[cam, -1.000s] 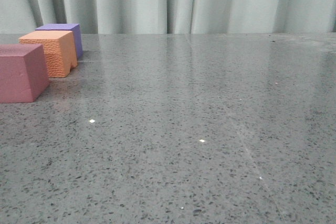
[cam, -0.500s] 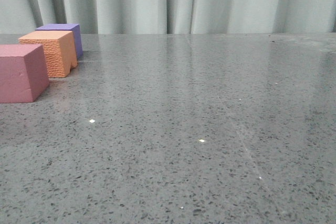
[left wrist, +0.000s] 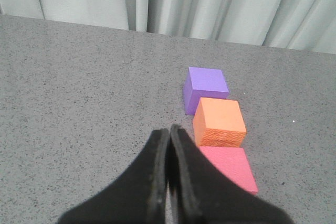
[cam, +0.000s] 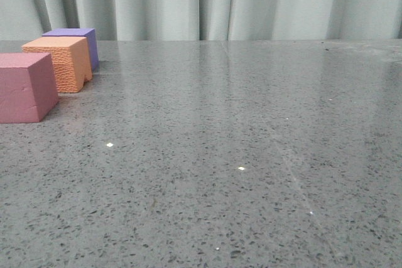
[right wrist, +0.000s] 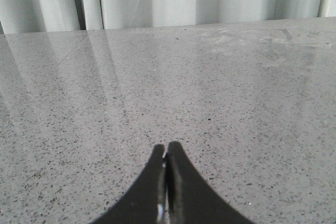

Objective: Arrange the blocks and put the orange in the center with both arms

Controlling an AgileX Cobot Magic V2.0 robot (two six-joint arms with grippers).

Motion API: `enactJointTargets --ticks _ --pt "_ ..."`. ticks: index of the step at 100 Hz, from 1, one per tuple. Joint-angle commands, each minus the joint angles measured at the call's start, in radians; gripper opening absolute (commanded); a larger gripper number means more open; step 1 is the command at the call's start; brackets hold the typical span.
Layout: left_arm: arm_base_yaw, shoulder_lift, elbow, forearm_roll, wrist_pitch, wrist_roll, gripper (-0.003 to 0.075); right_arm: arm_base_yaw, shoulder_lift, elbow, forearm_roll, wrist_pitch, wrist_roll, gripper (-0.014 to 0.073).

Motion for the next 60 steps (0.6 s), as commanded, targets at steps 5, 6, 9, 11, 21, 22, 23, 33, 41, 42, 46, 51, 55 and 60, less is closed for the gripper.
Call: enactJointTargets --ticks 5,6,9,11,21,22,23,33,41,42,46,51,55,60 --pt "0.001 0.005 -0.022 0.066 -0.058 -0.002 -0.0019 -0.003 -0.024 -0.013 -0.014 -0.086 -0.009 -0.0067" --pt "0.001 0.005 -0.019 0.069 -0.058 -0.002 -0.0019 -0.003 -0.024 -0.013 -0.014 -0.086 -0.009 -0.0067" --pt "0.001 0.005 -0.011 0.084 -0.064 -0.002 -0.0019 -0.003 -0.024 -0.013 -0.014 -0.086 -0.009 -0.0067" --pt "0.001 0.003 -0.004 0.095 -0.073 -0.002 -0.0019 -0.003 -0.024 -0.013 -0.014 -0.086 -0.009 -0.0067" --pt "0.005 -0.012 0.042 0.109 -0.124 0.025 -0.0019 -0.003 -0.024 -0.013 -0.014 -0.086 -0.009 -0.0067" --pt "0.005 -0.015 0.049 0.102 -0.132 0.030 -0.0019 -0.003 -0.024 -0.013 -0.014 -0.086 -0.009 -0.0067" --pt "0.005 -0.017 0.052 0.098 -0.135 0.042 -0.0019 -0.003 -0.024 -0.013 -0.014 -0.086 -0.009 -0.0067" --pt "0.026 -0.053 0.109 0.012 -0.206 0.159 -0.0019 -0.003 -0.024 -0.013 -0.014 -0.086 -0.009 -0.0067" --pt "0.060 -0.099 0.176 -0.078 -0.271 0.273 -0.0019 -0.003 -0.024 -0.013 -0.014 -0.086 -0.009 -0.0067" --pt "0.068 -0.103 0.182 -0.085 -0.283 0.294 -0.0019 -0.003 -0.024 -0.013 -0.014 -0.086 -0.009 -0.0067" --pt "0.089 -0.126 0.220 -0.129 -0.313 0.357 -0.0019 -0.003 -0.024 -0.013 -0.014 -0.086 -0.009 -0.0067" --pt "0.125 -0.154 0.268 -0.185 -0.360 0.431 -0.0019 -0.003 -0.024 -0.013 -0.014 -0.086 -0.009 -0.0067" --pt "0.149 -0.179 0.311 -0.229 -0.400 0.480 -0.0019 -0.003 -0.024 -0.013 -0.014 -0.086 -0.009 -0.0067" --pt "0.180 -0.214 0.362 -0.269 -0.449 0.533 -0.0019 -0.003 -0.024 -0.013 -0.014 -0.086 -0.009 -0.0067"
